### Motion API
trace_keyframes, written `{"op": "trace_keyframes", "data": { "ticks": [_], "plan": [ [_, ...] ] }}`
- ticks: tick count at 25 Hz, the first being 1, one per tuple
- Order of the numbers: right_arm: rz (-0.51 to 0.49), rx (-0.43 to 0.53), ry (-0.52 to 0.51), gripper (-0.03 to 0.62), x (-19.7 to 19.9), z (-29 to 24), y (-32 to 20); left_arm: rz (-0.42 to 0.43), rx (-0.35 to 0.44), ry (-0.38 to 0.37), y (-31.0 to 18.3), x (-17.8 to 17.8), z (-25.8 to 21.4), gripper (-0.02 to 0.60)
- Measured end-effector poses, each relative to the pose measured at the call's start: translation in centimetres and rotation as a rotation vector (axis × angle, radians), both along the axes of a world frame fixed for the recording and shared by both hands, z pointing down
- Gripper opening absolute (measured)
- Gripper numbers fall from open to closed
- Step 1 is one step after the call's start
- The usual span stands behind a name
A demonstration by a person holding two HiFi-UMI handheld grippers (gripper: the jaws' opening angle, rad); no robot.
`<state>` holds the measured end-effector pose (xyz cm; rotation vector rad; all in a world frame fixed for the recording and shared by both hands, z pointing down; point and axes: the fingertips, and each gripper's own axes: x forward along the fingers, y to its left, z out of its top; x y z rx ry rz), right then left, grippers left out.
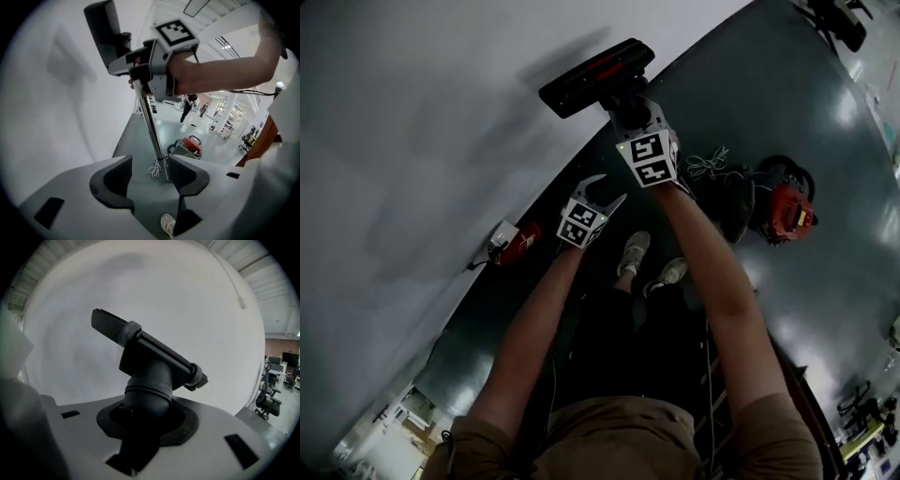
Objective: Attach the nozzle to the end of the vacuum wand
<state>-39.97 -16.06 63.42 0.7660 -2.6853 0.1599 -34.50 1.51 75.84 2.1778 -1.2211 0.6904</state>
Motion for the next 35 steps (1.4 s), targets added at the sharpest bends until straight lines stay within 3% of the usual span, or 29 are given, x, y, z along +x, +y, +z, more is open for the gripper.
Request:
{"op": "trace_keyframes", "data": {
  "ticks": [3, 6, 7, 9, 12, 15, 20, 27, 31, 35],
  "plan": [
    [-0.08, -0.051, 0.059, 0.124, -5.9, 3.3, 1.7, -0.073, -0.003, 0.011, 3.1, -4.2, -0.7, 0.244],
    [-0.155, -0.078, 0.097, 0.126, -8.3, 6.3, 2.4, -0.096, 0.001, 0.019, 4.6, -5.1, 0.0, 0.244],
    [-0.174, -0.08, 0.102, 0.135, -8.5, 6.7, 2.7, -0.098, 0.005, 0.024, 5.0, -5.2, 0.0, 0.244],
    [-0.196, -0.076, 0.107, 0.236, -8.0, 6.9, 3.3, -0.104, 0.019, 0.045, 5.8, -5.4, -0.4, 0.244],
    [-0.164, -0.086, 0.106, 0.276, -4.3, 5.9, 5.0, -0.126, 0.046, 0.091, 6.9, -5.2, -2.1, 0.244],
    [-0.04, -0.115, 0.04, 0.278, 3.4, 2.3, 6.7, -0.114, 0.093, 0.128, 6.3, -4.4, -5.8, 0.244],
    [0.208, -0.11, -0.047, 0.278, 20.9, -8.5, 11.8, -0.051, 0.241, 0.197, 4.6, -2.0, -16.5, 0.244],
    [0.577, 0.122, -0.049, 0.278, 44.9, -29.4, 19.6, 0.133, 0.485, 0.307, 2.4, 5.2, -35.6, 0.242],
    [0.717, 0.222, -0.102, 0.277, 53.6, -39.8, 29.2, 0.202, 0.52, 0.321, 6.7, 10.4, -43.2, 0.242],
    [0.84, 0.323, -0.175, 0.276, 59.0, -47.6, 41.0, 0.27, 0.583, 0.338, 13.3, 14.4, -50.6, 0.242]
  ]
}}
